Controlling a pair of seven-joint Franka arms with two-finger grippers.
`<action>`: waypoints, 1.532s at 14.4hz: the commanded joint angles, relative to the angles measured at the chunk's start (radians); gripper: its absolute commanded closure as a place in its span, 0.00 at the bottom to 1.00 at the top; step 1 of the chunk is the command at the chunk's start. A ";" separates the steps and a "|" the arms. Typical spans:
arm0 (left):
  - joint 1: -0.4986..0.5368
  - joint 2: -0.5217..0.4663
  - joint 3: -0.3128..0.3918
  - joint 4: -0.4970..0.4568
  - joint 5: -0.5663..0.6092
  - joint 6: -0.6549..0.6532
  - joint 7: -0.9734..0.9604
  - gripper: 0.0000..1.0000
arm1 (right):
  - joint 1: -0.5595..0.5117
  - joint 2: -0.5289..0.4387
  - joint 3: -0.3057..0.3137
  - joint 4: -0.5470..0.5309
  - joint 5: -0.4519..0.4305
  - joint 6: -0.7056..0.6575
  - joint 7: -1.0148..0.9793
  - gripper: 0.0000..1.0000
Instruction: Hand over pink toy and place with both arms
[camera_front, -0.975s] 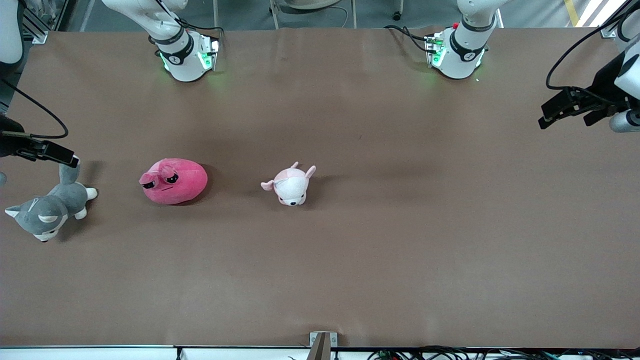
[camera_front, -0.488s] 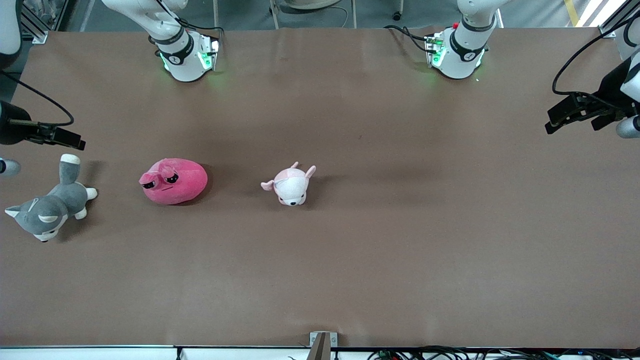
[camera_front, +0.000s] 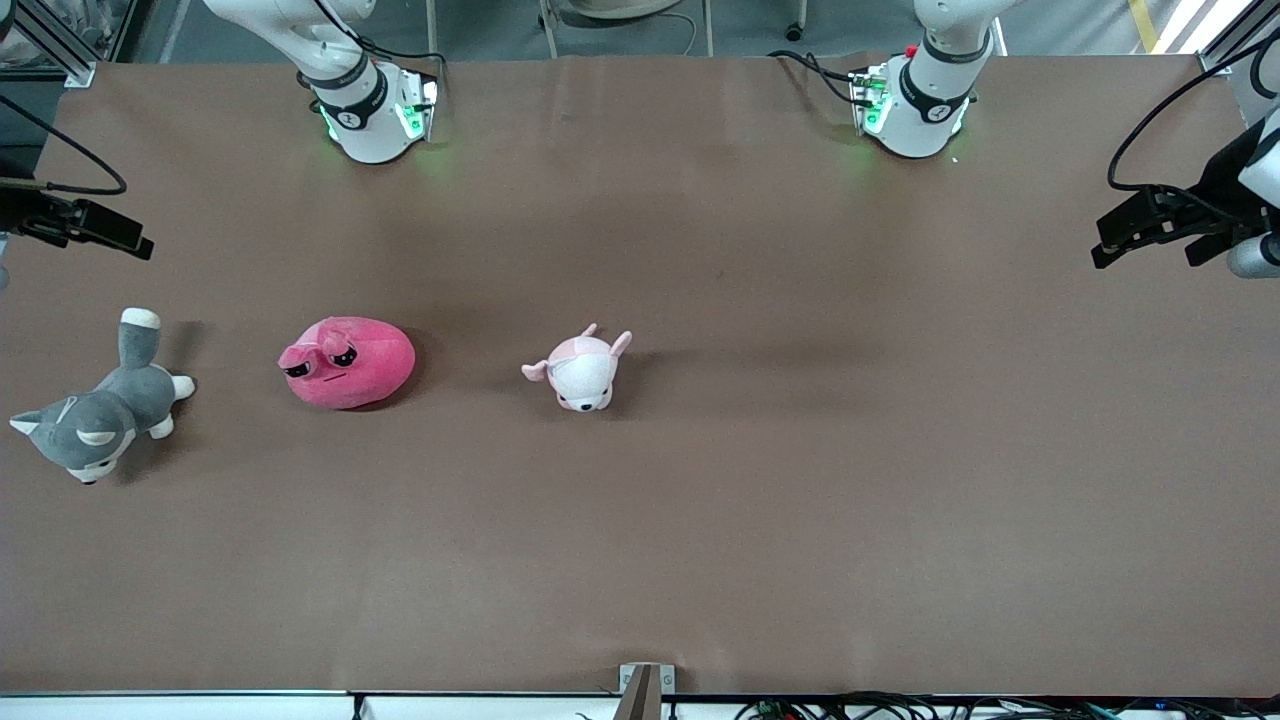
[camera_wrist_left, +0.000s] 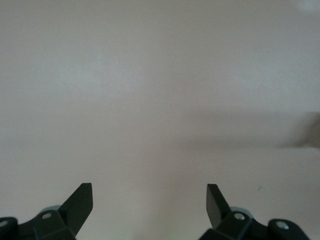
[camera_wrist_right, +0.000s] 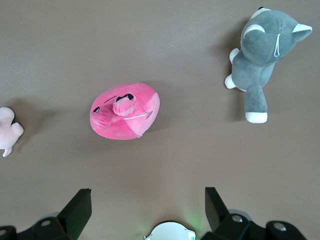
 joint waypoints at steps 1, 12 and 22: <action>-0.089 0.015 0.085 0.024 0.017 -0.006 0.012 0.00 | -0.003 -0.064 0.004 -0.054 -0.018 0.002 -0.009 0.00; -0.473 0.009 0.475 0.025 0.012 -0.008 0.025 0.00 | -0.004 -0.150 0.000 -0.100 -0.007 0.051 -0.009 0.00; -0.466 0.009 0.472 0.024 0.011 -0.006 0.027 0.00 | -0.006 -0.158 -0.002 -0.106 0.013 0.052 -0.081 0.00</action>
